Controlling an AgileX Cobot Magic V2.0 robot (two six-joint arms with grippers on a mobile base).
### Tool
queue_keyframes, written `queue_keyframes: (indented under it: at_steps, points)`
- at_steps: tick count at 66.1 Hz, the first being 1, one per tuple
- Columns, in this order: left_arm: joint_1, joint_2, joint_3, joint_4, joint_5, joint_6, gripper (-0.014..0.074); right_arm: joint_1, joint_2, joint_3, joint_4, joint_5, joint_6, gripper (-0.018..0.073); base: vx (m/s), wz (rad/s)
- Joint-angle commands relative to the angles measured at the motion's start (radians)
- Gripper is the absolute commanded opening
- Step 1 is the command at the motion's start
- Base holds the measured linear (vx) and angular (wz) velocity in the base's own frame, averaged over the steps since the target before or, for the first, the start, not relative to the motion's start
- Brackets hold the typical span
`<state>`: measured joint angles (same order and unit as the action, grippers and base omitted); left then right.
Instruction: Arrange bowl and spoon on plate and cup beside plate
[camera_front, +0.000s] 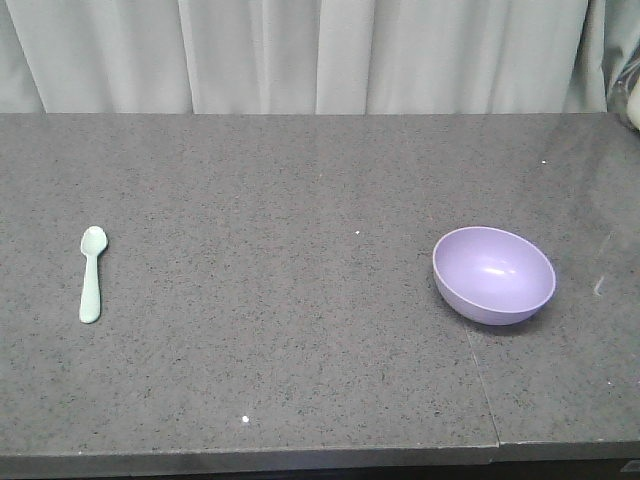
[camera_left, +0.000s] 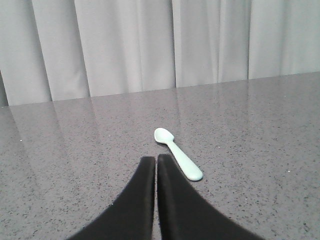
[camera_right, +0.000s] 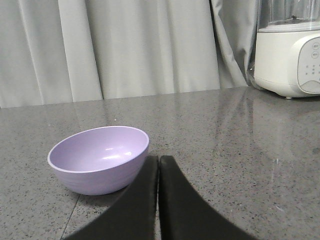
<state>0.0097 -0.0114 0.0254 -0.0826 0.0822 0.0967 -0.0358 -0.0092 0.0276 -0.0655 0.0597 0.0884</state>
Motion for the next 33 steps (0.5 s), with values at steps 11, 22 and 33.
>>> queue_keyframes:
  at_steps: [11, 22, 33]
  points:
    - [0.0, -0.015, 0.03, -0.009, -0.069, -0.008, -0.0006, -0.004, -0.014, 0.016, -0.003, -0.075, 0.001, -0.0005, 0.0, 0.0]
    - [0.0, -0.015, 0.03, -0.009, -0.069, -0.008, -0.0006, -0.004, -0.014, 0.016, -0.003, -0.075, 0.001, -0.0005, 0.0, 0.0]
    - [0.0, -0.015, 0.03, -0.009, -0.069, -0.008, -0.0006, -0.004, -0.014, 0.016, -0.003, -0.075, 0.001, -0.0005, 0.0, 0.0]
